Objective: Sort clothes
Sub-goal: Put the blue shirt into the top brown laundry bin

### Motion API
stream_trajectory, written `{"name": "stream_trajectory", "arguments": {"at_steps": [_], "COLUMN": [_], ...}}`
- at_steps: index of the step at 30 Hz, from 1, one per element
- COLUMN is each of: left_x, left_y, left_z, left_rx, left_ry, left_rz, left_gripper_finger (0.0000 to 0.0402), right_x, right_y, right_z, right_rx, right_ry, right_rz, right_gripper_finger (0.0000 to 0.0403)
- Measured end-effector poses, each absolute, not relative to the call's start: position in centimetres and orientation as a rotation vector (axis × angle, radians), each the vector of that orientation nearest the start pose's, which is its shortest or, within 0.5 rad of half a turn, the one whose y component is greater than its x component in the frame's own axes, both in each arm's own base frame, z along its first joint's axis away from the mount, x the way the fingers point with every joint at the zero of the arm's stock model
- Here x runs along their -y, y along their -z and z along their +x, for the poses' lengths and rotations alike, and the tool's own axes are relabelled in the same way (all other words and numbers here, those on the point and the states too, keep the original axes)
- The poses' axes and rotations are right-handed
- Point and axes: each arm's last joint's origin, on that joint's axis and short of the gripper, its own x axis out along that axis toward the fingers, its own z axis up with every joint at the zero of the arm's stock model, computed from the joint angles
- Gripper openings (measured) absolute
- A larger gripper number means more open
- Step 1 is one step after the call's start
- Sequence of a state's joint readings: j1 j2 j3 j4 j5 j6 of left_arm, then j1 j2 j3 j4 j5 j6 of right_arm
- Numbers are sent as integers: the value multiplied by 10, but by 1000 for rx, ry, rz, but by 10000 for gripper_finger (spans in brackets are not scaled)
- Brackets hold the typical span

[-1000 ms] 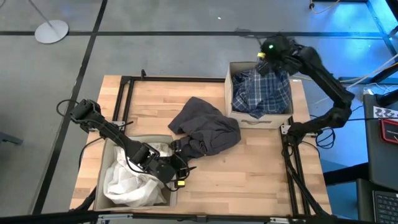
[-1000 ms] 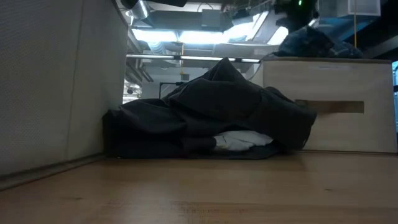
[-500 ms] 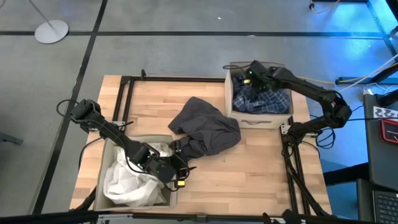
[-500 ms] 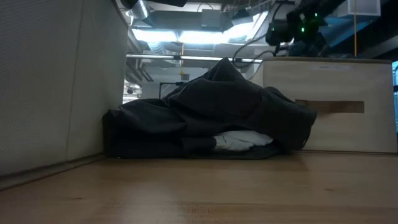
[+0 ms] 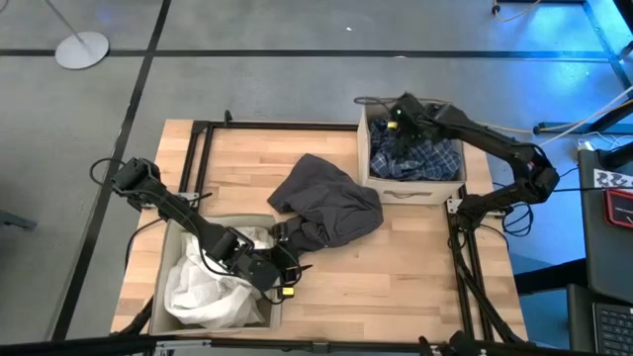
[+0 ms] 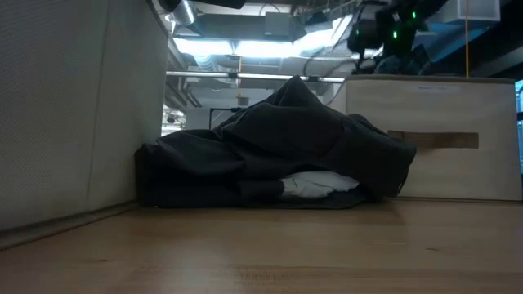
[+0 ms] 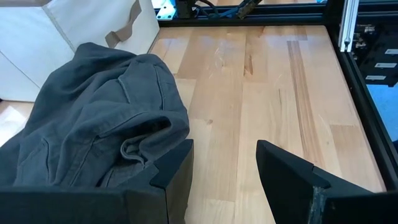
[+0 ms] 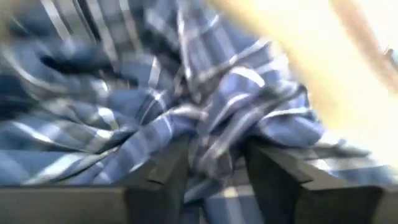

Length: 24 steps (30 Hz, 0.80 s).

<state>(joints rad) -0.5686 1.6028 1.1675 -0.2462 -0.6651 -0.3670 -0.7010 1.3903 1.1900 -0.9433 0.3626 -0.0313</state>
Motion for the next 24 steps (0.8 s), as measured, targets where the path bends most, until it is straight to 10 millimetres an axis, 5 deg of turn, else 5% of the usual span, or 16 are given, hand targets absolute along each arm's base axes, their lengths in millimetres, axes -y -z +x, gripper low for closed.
{"name": "stream_trajectory", "arguments": {"at_steps": [5,12,19,24], "left_x": [171,171,171,172], "left_y": [-261,-261,-261,-261], "left_z": [301,301,301,301], "left_rx": [-526,-531,-534,-545], "left_ry": [-191,-192,-192,-160], "left_rz": [37,41,42,37], "left_gripper_finger": [166,166,166,166], "right_x": [176,156,110,105], "right_y": [-349,-421,-430,-401], "right_z": [196,188,177,178], "right_rx": [-1076,-860,-948,-1044], "right_ry": [883,706,620,683], "right_rz": [195,301,263,250], "right_gripper_finger": [201,217,216,215]}}
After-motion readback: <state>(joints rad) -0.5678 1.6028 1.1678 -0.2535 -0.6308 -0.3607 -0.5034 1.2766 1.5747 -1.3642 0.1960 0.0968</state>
